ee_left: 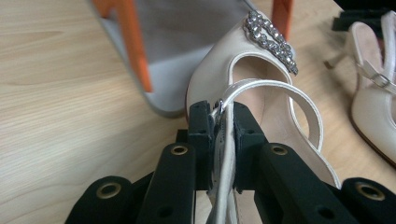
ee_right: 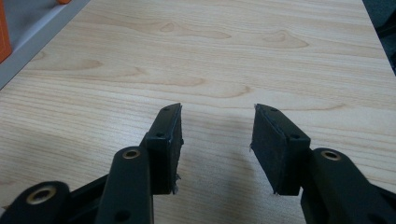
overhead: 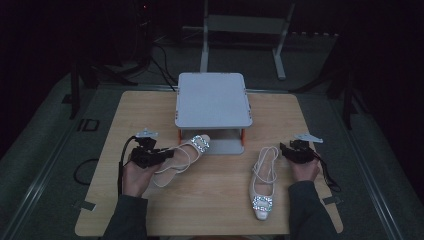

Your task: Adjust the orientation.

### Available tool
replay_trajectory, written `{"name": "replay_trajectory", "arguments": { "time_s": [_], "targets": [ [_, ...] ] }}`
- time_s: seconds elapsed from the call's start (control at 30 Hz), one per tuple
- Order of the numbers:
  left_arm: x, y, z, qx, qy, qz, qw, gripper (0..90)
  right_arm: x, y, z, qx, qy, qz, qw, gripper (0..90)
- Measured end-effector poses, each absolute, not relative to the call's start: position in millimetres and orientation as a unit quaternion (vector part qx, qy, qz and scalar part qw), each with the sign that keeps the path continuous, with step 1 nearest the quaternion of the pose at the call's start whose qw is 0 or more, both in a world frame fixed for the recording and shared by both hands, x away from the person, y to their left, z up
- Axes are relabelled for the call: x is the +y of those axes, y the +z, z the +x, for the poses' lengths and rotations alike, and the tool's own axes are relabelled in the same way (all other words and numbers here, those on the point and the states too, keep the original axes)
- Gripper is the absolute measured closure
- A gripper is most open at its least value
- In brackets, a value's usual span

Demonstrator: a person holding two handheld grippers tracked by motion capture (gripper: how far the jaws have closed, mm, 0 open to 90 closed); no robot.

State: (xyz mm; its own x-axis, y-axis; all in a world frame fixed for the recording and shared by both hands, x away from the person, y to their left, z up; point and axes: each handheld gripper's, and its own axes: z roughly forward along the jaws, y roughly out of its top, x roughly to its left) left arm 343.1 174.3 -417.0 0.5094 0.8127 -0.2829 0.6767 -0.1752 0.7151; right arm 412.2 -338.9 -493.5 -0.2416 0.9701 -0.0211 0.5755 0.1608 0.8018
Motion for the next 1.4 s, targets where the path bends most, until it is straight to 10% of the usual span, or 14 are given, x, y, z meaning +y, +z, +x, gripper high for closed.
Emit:
{"name": "replay_trajectory", "arguments": {
  "time_s": [1.4],
  "targets": [
    [261.7, -454.5, 348.6, 0.683, 0.128, 0.618, 0.369, 81.6, -334.0, -496.2, 413.8, 0.716, 0.340, 0.541, 0.283, 53.1]
  ]
}}
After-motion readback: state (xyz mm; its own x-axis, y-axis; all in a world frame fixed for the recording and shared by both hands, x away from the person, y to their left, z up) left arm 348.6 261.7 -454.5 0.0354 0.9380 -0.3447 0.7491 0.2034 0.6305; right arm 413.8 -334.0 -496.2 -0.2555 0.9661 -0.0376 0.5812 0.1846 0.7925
